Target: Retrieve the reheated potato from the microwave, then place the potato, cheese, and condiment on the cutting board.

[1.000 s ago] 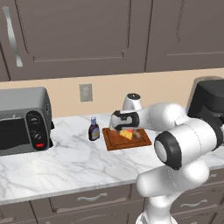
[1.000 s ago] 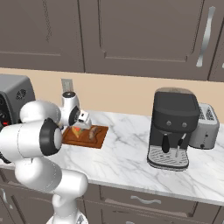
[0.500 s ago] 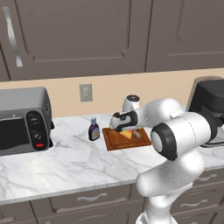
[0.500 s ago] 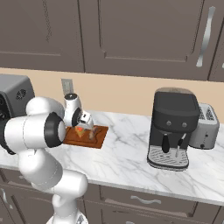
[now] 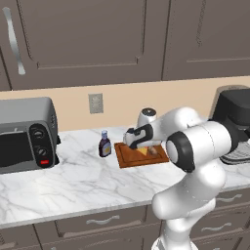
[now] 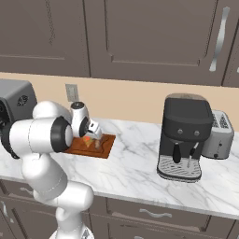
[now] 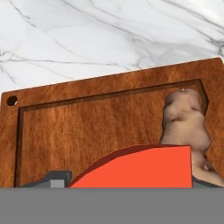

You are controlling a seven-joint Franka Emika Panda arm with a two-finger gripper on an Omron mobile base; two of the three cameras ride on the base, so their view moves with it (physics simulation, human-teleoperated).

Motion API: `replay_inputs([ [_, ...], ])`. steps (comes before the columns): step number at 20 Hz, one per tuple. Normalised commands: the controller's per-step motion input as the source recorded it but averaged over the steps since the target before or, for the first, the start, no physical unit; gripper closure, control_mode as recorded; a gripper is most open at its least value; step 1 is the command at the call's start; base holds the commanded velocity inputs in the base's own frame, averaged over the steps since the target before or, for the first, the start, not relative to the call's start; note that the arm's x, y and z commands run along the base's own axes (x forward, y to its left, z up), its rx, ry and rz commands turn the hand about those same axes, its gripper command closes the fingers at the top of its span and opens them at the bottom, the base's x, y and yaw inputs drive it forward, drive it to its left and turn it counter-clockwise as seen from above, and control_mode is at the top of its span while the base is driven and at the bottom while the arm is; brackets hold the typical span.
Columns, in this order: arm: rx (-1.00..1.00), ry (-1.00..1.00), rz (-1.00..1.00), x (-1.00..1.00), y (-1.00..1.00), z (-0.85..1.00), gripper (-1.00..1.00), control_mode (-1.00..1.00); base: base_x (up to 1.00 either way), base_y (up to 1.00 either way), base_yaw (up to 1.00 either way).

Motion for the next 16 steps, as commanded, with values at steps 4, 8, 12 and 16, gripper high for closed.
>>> replay_inputs([
  [4, 0.0, -0.05, -0.04, 0.16, -0.02, -0.09, 1.0, -1.0, 0.0, 0.0, 0.0],
  [8, 0.0, -0.03, -0.03, 0.15, -0.04, -0.08, 1.0, -1.0, 0.0, 0.0, 0.0],
  [12, 0.0, -0.05, -0.02, 0.1, -0.05, -0.11, 1.0, -1.0, 0.0, 0.0, 0.0],
  [16, 0.0, -0.03, -0.02, 0.07, -0.05, -0.13, 1.0, -1.0, 0.0, 0.0, 0.0],
])
